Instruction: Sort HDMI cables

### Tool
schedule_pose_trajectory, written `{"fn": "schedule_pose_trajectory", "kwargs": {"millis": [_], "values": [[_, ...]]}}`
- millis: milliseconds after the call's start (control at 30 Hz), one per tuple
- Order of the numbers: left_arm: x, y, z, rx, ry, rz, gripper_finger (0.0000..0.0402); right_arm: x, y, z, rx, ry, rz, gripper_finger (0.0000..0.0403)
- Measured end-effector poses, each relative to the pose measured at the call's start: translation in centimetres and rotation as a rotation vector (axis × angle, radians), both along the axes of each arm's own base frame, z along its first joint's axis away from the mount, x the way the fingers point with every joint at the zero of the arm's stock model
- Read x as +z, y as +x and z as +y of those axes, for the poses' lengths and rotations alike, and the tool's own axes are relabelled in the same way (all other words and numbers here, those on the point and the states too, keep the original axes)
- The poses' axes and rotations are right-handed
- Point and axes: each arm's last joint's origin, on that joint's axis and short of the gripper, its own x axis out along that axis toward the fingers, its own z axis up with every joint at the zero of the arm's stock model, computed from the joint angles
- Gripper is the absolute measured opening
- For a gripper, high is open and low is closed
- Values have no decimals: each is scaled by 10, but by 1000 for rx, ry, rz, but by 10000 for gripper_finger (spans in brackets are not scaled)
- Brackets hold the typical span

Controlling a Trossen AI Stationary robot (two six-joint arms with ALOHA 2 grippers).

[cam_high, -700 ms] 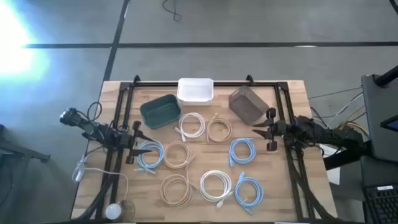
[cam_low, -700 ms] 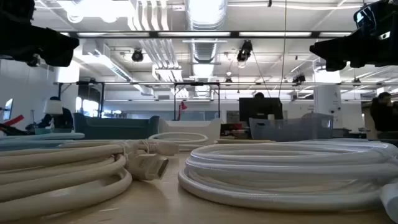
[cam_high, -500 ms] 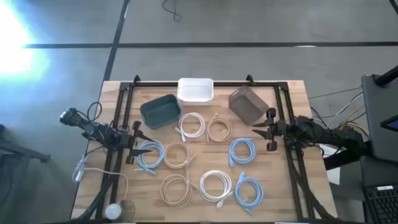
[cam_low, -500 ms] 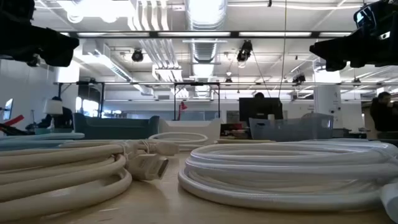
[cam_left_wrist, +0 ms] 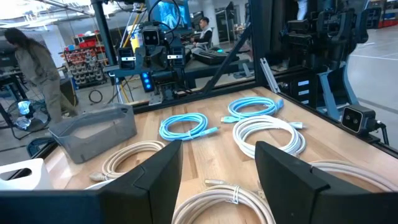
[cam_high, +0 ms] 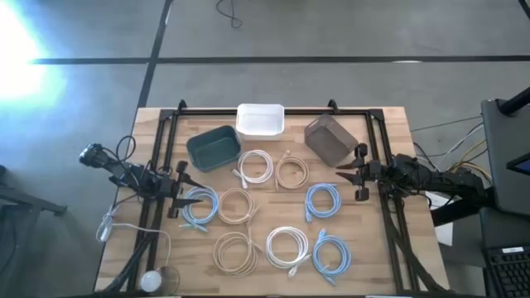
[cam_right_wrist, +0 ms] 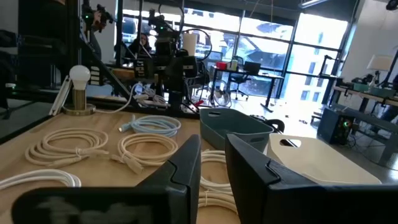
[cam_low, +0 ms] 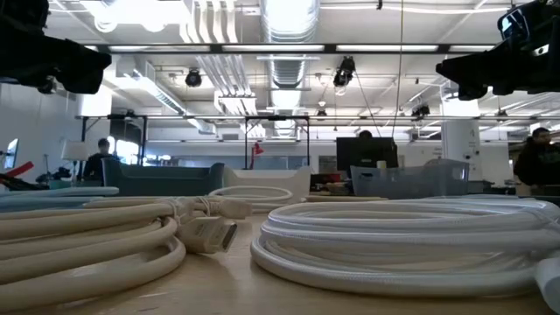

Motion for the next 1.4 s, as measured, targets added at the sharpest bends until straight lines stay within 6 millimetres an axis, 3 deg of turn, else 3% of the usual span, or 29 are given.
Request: {"fn": "schedule_pose_trajectory", "kwargs": {"millis": [500, 967, 1400], "values": [[0, 0, 0, -1, 0, 0, 207, 0, 0, 0, 0, 0, 0, 87], [0, 0, 0, 0, 0, 0, 207, 0, 0, 0, 0, 0, 0, 68], [0, 0, 0, 0, 0, 0, 207, 0, 0, 0, 0, 0, 0, 87]]}}
